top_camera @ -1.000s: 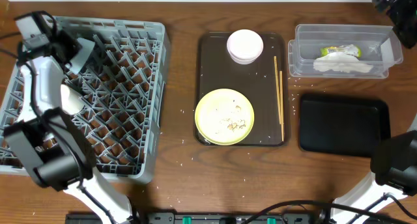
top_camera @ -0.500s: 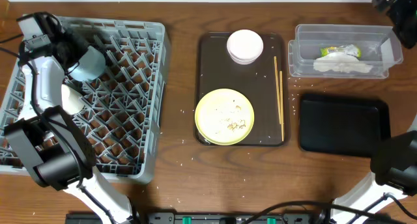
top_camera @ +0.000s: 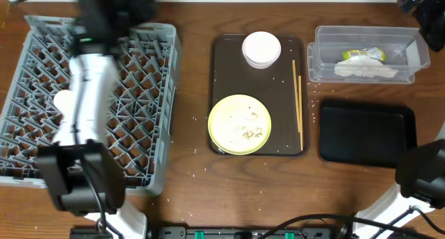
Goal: Sort waste into correct bins and load items into the dishwasher
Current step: 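Move the left gripper to the tray and grasp the pink-white bowl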
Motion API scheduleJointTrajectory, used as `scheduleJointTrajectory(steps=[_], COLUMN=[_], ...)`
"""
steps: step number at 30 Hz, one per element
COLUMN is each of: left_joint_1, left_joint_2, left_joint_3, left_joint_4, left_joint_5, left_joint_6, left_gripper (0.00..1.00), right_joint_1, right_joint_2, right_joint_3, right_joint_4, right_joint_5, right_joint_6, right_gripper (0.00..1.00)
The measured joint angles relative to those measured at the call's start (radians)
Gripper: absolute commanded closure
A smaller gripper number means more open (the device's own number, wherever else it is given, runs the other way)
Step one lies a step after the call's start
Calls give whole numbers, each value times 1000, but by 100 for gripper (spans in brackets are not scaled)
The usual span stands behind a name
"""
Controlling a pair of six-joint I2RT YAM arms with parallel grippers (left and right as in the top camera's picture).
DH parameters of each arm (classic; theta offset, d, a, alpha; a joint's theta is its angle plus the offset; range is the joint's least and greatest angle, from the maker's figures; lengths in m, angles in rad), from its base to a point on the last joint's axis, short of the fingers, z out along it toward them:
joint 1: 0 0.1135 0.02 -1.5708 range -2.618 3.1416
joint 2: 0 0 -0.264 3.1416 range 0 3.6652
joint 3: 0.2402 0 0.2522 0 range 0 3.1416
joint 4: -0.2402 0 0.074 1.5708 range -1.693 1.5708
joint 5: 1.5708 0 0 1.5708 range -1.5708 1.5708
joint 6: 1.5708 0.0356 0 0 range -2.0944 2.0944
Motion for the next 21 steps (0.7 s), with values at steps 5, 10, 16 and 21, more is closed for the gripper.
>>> scheduleJointTrajectory(steps=[5,10,16,21], left_joint_1=[-231,-355,-428,-467], left_joint_2=[56,147,282,367], left_joint_3=[0,0,0,0], left_joint_4=[0,8,53,89], left_joint_5=[-158,-309,-377,-391], left_joint_6=[8,9,9,9], left_gripper=[39,39,39,39], right_joint_1=[0,0,0,0], right_joint_2=[0,0,0,0], right_joint_3=[0,0,0,0], right_joint_4=[0,0,0,0], right_joint_5=[0,0,0,0], right_joint_6=[0,0,0,0], right_gripper=[1,1,1,1])
